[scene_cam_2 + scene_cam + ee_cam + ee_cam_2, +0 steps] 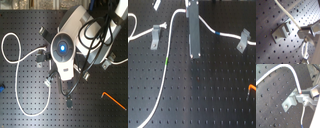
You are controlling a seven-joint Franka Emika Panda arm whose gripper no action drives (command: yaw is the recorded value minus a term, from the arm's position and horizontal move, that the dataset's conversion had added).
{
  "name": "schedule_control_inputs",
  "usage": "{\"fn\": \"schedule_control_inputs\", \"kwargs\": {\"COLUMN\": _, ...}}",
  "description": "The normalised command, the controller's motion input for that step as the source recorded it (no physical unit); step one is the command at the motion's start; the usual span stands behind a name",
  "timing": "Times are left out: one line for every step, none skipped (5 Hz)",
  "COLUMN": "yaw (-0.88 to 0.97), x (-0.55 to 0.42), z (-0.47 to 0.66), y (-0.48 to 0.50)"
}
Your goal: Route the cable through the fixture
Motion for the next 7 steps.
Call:
{"fn": "schedule_control_inputs", "kwargs": {"yaw": 0.08, "x": -0.097, "z": 0.0, "y": -0.257}}
{"fn": "schedule_control_inputs", "kwargs": {"yaw": 0.0, "x": 0.003, "z": 0.02, "y": -0.023}}
{"fn": "schedule_control_inputs", "kwargs": {"yaw": 0.0, "x": 0.006, "z": 0.34, "y": 0.003}}
{"fn": "schedule_control_inputs", "kwargs": {"yaw": 0.0, "x": 0.006, "z": 0.34, "y": 0.002}}
{"fn": "schedule_control_inputs", "kwargs": {"yaw": 0.0, "x": 0.005, "z": 0.21, "y": 0.002}}
{"fn": "schedule_control_inputs", "kwargs": {"yaw": 0.0, "x": 0.004, "z": 0.1, "y": -0.016}}
{"fn": "schedule_control_inputs", "kwargs": {"yaw": 0.04, "x": -0.08, "z": 0.09, "y": -0.073}}
